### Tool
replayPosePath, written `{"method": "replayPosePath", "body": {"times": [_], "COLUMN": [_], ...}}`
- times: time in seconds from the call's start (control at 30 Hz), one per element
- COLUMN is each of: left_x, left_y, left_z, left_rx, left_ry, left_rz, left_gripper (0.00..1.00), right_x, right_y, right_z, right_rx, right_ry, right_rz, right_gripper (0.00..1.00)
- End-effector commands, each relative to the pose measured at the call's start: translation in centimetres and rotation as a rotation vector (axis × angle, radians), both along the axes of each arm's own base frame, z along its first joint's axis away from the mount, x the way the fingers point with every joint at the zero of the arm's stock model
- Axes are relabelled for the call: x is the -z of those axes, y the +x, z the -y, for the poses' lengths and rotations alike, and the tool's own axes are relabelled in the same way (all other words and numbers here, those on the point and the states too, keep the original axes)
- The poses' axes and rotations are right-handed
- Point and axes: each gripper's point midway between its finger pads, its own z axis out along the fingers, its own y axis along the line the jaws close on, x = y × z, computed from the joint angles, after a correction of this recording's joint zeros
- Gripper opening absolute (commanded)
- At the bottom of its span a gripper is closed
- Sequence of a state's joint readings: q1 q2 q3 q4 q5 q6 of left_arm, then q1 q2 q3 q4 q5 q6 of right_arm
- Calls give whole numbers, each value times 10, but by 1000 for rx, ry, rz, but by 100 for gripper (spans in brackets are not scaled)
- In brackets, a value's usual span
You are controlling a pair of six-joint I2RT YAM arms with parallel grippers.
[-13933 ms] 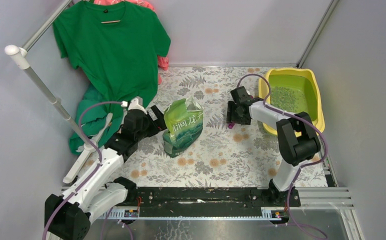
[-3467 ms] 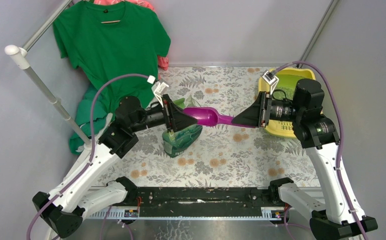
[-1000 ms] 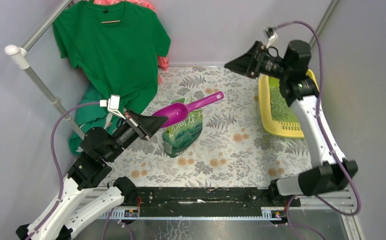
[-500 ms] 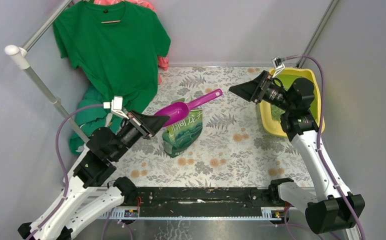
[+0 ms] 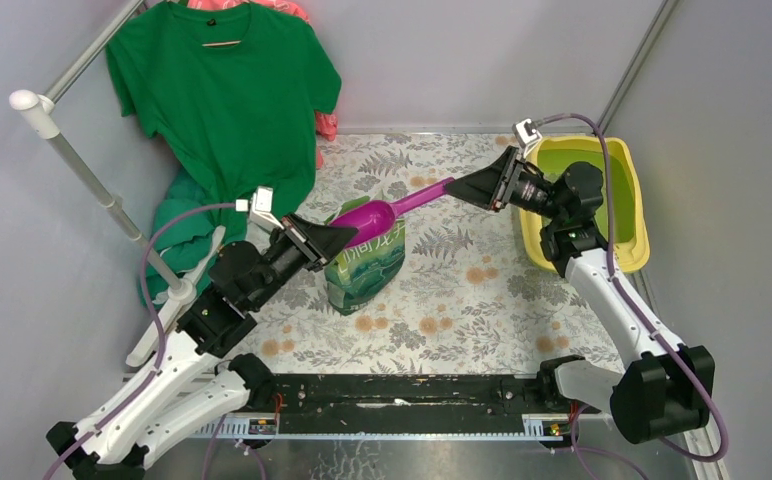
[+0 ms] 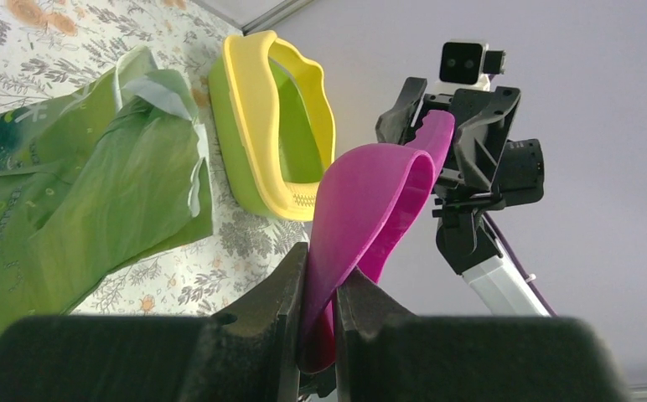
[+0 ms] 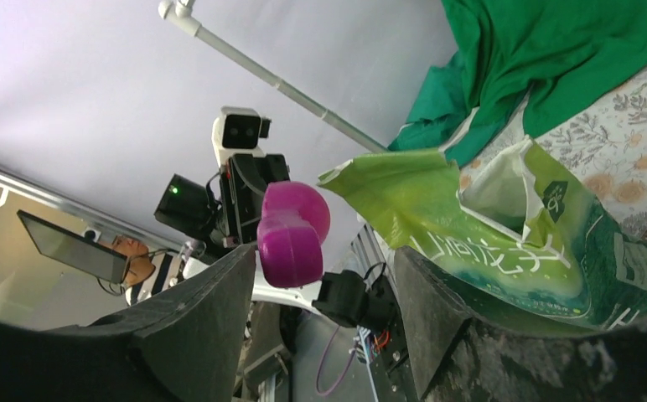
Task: Fill the litter box with clean litter
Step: Pick up the spatula from the center of the board.
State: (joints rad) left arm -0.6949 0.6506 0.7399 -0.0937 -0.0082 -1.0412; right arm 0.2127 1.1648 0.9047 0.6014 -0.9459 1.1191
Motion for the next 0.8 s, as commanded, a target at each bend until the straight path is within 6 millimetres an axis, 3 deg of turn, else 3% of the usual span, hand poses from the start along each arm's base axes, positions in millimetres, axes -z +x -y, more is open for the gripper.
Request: {"method": "replayPosePath", "body": {"times": [0.0, 0.27, 0.63, 0.77], "left_x": [-25, -8, 4, 6], "left_y": [5, 9, 17, 19], "left_z": [4, 17, 28, 30], "left_rx": [0, 39, 55, 62], "left_ry": [-78, -44, -23, -18], "left_rz": [77, 36, 9, 5], "left_gripper": [15, 15, 15, 15], "right_x": [-9, 4, 12, 15], "right_y": [-18, -13, -24, -27], "right_z": [-5, -7, -13, -14], "right_rx": [-56, -64, -120, -126], "right_ry": [-34, -52, -65, -77], "right_rz": [79, 62, 53, 53], "right_gripper": [68, 68, 52, 50]}}
